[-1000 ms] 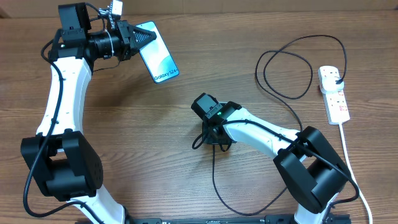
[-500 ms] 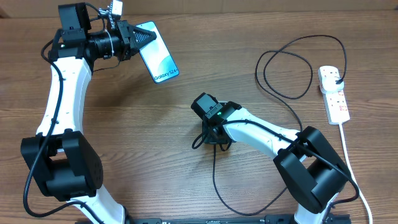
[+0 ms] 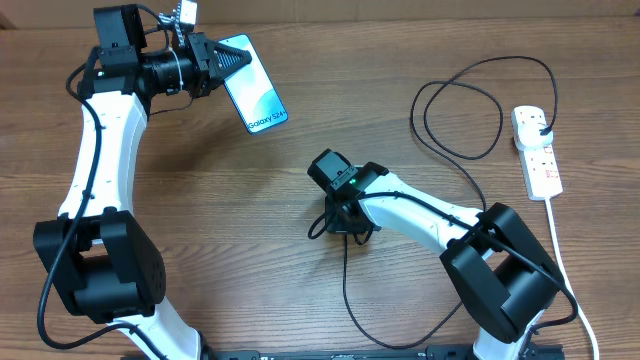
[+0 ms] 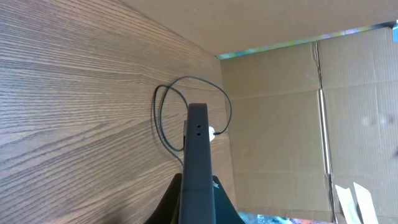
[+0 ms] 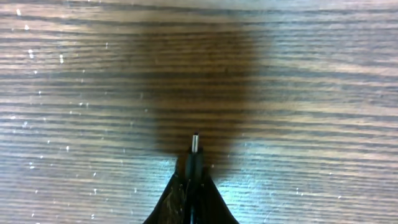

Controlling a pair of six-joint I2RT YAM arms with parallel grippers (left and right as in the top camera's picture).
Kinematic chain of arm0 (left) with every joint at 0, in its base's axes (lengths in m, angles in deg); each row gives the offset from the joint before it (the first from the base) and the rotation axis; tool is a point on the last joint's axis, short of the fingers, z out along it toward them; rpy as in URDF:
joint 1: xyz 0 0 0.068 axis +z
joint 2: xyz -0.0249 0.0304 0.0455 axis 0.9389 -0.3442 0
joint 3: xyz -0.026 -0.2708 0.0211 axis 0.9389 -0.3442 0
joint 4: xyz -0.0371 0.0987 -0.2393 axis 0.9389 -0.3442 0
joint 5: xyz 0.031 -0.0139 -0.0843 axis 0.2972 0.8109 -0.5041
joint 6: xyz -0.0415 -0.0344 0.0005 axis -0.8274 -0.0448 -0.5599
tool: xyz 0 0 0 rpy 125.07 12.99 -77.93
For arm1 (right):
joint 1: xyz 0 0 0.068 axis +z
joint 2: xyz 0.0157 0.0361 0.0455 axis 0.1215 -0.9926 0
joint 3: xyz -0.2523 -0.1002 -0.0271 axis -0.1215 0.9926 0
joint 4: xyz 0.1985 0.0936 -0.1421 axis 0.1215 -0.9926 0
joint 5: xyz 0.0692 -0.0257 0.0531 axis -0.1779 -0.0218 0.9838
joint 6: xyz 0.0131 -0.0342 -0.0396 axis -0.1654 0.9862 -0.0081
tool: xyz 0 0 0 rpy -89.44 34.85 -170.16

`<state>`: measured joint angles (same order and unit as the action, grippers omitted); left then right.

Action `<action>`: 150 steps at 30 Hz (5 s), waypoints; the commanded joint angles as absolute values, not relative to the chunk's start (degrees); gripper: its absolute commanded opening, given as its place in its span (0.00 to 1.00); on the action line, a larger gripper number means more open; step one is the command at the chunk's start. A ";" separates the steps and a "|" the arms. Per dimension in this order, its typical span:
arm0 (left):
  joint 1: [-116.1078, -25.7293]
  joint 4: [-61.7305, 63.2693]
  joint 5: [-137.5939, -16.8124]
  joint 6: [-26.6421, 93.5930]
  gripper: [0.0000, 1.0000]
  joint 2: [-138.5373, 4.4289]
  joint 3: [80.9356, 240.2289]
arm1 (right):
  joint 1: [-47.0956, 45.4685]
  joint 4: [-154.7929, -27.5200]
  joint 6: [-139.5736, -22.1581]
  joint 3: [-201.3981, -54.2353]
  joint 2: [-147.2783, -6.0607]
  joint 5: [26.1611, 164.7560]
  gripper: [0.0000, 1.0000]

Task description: Plug charger to phone and switch on socket

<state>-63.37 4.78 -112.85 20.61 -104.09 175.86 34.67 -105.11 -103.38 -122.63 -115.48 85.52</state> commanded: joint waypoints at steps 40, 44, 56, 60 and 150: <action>-60.53 28.28 -129.14 4.18 0.05 -103.89 176.06 | 15.76 -36.70 -108.25 -124.57 -116.18 165.96 0.04; -60.53 32.34 -129.03 0.02 0.05 -103.89 176.06 | 15.76 -31.21 -115.22 -124.57 -116.18 164.41 0.04; -60.53 50.57 -126.99 -16.06 0.05 -103.89 176.06 | 15.76 -15.04 -133.39 -124.57 -116.18 159.36 0.04; -60.57 50.85 -126.97 -16.41 0.05 -103.89 176.06 | 15.76 -10.54 -136.75 -124.57 -116.18 157.98 0.04; -65.38 51.84 -120.48 -18.71 0.05 -103.89 176.06 | 15.74 2.86 -143.44 -124.57 -116.18 150.44 0.04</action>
<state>-65.71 51.12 -121.57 -17.42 -104.22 175.53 15.72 2.23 -142.55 -123.59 -116.11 152.01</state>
